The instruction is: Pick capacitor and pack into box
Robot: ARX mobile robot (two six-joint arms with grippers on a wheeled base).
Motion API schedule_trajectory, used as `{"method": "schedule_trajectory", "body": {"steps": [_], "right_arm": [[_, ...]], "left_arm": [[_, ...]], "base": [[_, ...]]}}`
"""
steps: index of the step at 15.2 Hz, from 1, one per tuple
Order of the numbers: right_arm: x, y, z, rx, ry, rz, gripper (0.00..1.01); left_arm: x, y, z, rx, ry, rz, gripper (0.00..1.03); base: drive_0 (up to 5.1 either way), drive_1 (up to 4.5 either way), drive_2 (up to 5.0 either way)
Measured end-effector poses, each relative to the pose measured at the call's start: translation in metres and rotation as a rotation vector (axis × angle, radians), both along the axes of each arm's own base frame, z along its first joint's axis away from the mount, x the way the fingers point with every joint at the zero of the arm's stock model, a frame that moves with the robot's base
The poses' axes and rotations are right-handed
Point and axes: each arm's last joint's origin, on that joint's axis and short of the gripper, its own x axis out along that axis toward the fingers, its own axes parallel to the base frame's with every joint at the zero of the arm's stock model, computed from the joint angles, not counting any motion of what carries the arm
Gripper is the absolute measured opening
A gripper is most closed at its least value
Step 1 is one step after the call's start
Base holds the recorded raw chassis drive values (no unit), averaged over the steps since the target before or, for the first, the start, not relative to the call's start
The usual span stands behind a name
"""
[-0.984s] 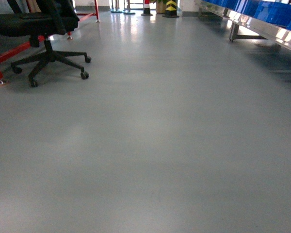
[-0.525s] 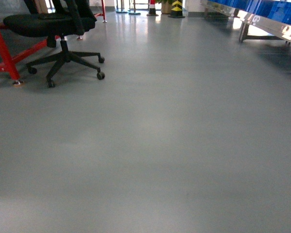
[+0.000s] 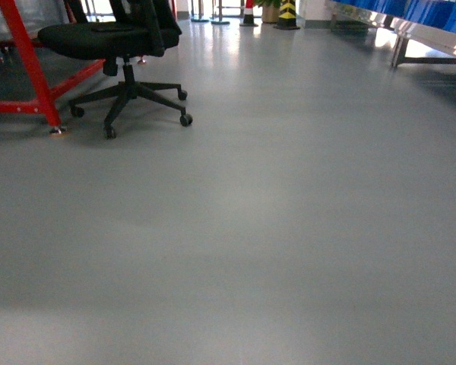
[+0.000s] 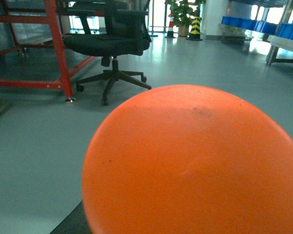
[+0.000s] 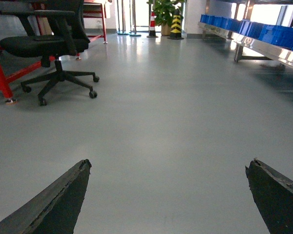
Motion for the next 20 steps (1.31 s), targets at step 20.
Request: {"method": "schedule_trajectory", "body": {"steps": [20], "right_arm": [[0.0,0.0,-0.0003,0.0,0.003,0.0,0.98]], "left_arm": [[0.0,0.0,0.0001,0.0,-0.001,-0.001,0.44]], "base": [[-4.9,2.59,2.6]]}}
